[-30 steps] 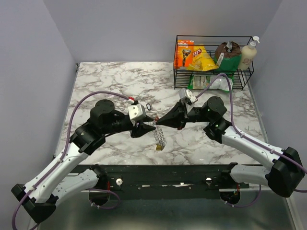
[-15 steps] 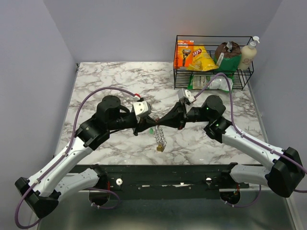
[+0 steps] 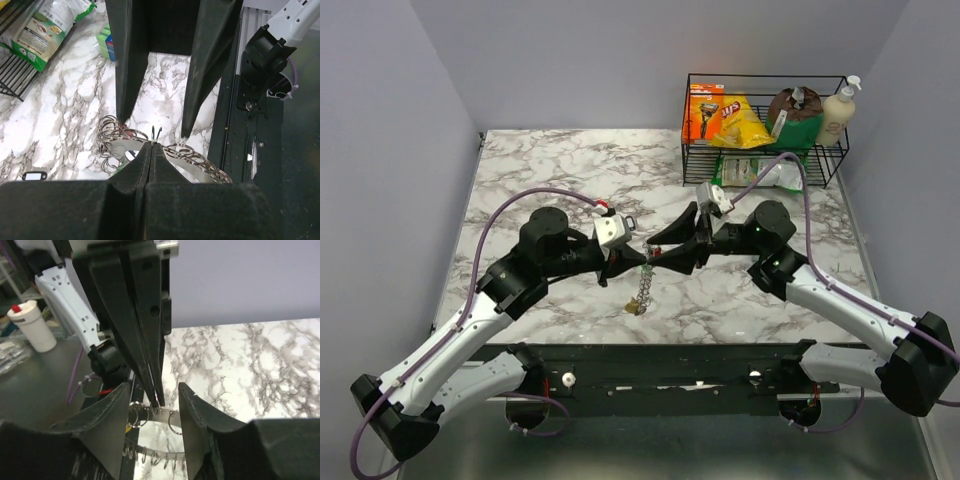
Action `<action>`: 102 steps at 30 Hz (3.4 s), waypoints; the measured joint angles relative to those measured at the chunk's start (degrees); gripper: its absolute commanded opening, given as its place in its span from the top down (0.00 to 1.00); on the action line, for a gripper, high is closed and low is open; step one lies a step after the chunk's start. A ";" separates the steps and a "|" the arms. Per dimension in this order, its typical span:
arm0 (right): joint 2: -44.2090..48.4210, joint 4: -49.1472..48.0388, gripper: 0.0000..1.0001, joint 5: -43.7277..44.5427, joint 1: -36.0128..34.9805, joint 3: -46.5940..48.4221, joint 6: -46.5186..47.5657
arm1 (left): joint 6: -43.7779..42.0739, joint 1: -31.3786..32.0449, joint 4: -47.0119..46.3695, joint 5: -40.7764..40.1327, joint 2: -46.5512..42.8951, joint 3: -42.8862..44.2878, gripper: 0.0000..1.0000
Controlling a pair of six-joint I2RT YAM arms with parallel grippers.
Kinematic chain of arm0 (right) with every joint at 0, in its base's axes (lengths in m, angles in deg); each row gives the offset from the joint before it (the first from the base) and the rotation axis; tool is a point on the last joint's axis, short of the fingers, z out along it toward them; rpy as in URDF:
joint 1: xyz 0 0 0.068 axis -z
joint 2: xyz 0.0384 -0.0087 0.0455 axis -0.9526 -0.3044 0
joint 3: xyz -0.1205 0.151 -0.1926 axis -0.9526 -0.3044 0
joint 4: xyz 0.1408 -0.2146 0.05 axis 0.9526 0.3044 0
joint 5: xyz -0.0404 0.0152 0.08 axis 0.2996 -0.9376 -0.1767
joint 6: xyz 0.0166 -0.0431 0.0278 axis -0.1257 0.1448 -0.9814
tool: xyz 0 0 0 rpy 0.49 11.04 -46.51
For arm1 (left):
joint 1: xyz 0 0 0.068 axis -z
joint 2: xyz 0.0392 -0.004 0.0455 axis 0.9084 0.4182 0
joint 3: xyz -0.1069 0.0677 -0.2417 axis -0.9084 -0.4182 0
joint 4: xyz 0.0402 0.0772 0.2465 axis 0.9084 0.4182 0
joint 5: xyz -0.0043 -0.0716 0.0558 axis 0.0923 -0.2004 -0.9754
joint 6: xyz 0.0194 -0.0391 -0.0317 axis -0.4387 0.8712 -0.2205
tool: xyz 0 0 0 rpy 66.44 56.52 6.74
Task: Put the keys on the keyring
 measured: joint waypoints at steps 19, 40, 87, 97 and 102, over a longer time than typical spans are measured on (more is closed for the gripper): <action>7.87 -3.63 0.00 17.86 3.39 -6.64 -4.79 | 9.03 0.00 -21.00 -9.31 -12.98 -18.08 1.00; -30.05 12.81 0.07 18.01 12.83 19.54 -11.21 | 5.22 -2.19 -1.88 -27.17 -14.21 -6.51 1.00; -77.61 69.02 0.52 36.98 6.97 81.68 -11.28 | 3.06 -26.91 -0.68 4.24 -1.97 -1.62 1.00; -77.46 68.30 0.70 32.83 6.58 78.99 -11.23 | 3.06 -27.15 -1.46 5.29 -2.58 -1.95 1.00; -75.91 66.77 0.71 30.14 6.49 75.47 -11.23 | 3.06 -27.15 -1.49 5.35 -2.93 -2.05 1.00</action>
